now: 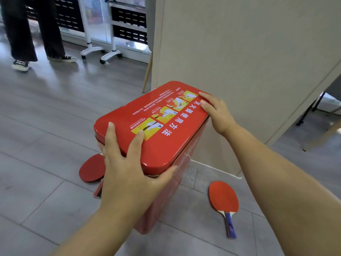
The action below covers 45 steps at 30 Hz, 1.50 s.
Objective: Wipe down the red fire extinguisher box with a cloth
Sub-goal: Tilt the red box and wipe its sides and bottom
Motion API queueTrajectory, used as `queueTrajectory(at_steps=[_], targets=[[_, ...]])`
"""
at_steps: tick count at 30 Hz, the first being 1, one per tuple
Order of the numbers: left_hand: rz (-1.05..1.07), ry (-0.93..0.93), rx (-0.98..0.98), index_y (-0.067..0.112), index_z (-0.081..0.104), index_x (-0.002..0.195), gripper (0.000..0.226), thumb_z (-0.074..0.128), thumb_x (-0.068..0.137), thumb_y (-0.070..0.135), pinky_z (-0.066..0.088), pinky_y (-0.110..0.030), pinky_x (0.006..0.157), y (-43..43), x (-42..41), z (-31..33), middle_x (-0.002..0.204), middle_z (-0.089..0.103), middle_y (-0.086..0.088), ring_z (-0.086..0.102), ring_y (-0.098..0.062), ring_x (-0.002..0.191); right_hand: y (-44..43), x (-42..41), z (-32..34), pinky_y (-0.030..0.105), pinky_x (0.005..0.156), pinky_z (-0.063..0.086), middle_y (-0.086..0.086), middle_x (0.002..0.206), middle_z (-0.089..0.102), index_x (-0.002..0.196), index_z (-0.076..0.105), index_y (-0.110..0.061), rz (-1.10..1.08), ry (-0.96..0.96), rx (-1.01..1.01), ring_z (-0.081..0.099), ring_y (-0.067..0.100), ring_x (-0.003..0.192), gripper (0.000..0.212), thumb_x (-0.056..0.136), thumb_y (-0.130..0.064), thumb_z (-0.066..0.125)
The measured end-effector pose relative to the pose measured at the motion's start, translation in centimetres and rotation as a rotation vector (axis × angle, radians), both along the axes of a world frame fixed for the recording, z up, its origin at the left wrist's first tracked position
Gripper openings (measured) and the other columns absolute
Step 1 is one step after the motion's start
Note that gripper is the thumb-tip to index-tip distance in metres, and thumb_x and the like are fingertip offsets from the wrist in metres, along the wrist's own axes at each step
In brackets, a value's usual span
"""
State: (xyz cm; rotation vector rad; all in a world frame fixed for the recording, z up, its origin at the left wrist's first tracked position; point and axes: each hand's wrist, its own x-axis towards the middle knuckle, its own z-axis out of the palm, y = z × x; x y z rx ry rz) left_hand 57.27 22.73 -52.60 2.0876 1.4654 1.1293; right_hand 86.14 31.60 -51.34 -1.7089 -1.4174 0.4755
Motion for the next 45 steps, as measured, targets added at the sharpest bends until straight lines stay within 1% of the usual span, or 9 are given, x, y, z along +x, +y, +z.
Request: queueTrajectory(at_steps=[4,8,12,17,22,27,32,39,45], targets=[[0.019,-0.011,0.058,0.029,0.046,0.131,0.092,0.064,0.051,0.071,0.042,-0.051,0.097,0.3,0.0,-0.3,0.155,0.012,-0.009,0.025,-0.036,0.139,1.0,-0.4,-0.3,0.032,0.093,0.047,-0.004,0.122,0.054,0.112,0.059,-0.032,0.023,0.264,0.090,0.056,0.013,0.106,0.043,0.071,-0.045,0.060],[0.002,-0.004,0.075,0.026,0.050,0.131,0.092,0.068,0.051,0.068,0.029,-0.034,0.099,0.4,-0.2,-0.4,0.155,0.014,-0.008,0.022,-0.030,0.141,0.9,-0.9,-0.9,0.034,0.096,0.048,-0.001,0.122,0.056,0.107,0.062,-0.031,-0.042,0.322,0.150,0.056,0.016,0.107,0.034,0.073,-0.034,0.059],[-0.072,-0.031,0.090,0.025,0.053,0.128,0.091,0.064,0.050,0.071,0.022,-0.023,0.101,1.3,-1.2,-0.2,0.154,0.019,-0.008,0.026,-0.025,0.140,-0.8,-1.5,-0.5,0.029,0.095,0.046,-0.005,0.119,0.057,0.110,0.063,-0.030,-0.133,0.308,0.166,0.056,0.014,0.108,0.038,0.072,-0.036,0.059],[-0.277,-0.069,0.028,0.039,0.053,0.123,0.089,0.066,0.042,0.072,0.020,-0.001,0.094,4.2,-3.6,0.0,0.154,0.018,0.009,0.020,0.013,0.130,-6.3,-2.5,-0.6,0.012,0.084,0.037,-0.010,0.122,0.055,0.122,0.059,-0.034,-0.342,0.125,0.154,0.051,0.006,0.109,0.049,0.077,-0.050,0.053],[-0.526,-0.127,-0.134,0.049,0.056,0.114,0.082,0.077,0.036,0.060,0.028,0.009,0.084,8.0,-5.1,1.4,0.152,0.019,0.023,0.021,0.030,0.122,-12.9,-5.2,-0.6,0.028,0.100,0.035,0.004,0.130,0.048,0.132,0.048,-0.044,-0.553,0.012,0.067,0.045,0.013,0.113,0.055,0.082,-0.066,0.053],[-0.598,-0.235,-0.244,0.049,0.056,0.117,0.088,0.094,0.039,0.037,0.038,0.002,0.085,8.7,-5.1,1.3,0.154,0.014,0.022,0.030,0.029,0.119,-16.6,-6.5,0.2,0.022,0.089,0.033,-0.001,0.126,0.036,0.136,0.040,-0.048,-0.493,0.009,-0.015,0.047,0.007,0.095,0.061,0.080,-0.064,0.056],[-0.381,-0.516,-0.316,0.055,0.047,0.125,0.096,0.091,0.040,0.045,0.048,-0.038,0.097,6.1,-5.3,-0.6,0.142,0.043,0.006,0.056,-0.008,0.118,-16.2,-4.4,0.9,0.025,0.098,0.036,-0.002,0.136,0.040,0.135,0.039,-0.050,-0.371,-0.019,-0.022,0.045,0.003,0.111,0.085,0.057,-0.073,0.065],[-0.424,-0.679,-0.355,0.031,0.037,0.143,0.095,0.076,0.057,0.018,0.054,-0.031,0.090,5.1,-4.4,-0.4,0.110,0.069,0.019,0.065,-0.005,0.103,-16.2,-3.8,0.6,0.031,0.101,0.041,-0.006,0.134,0.047,0.127,0.049,-0.053,-0.323,0.019,-0.028,0.048,0.014,0.121,0.085,0.049,-0.070,0.078],[-0.527,-0.675,-0.399,0.030,0.041,0.139,0.083,0.071,0.064,0.012,0.055,-0.026,0.085,7.2,-3.8,-0.1,0.113,0.069,0.008,0.064,-0.007,0.102,-16.3,-5.1,0.3,0.038,0.102,0.042,-0.005,0.130,0.044,0.130,0.043,-0.055,-0.424,0.012,-0.017,0.047,0.014,0.116,0.088,0.050,-0.079,0.069]])
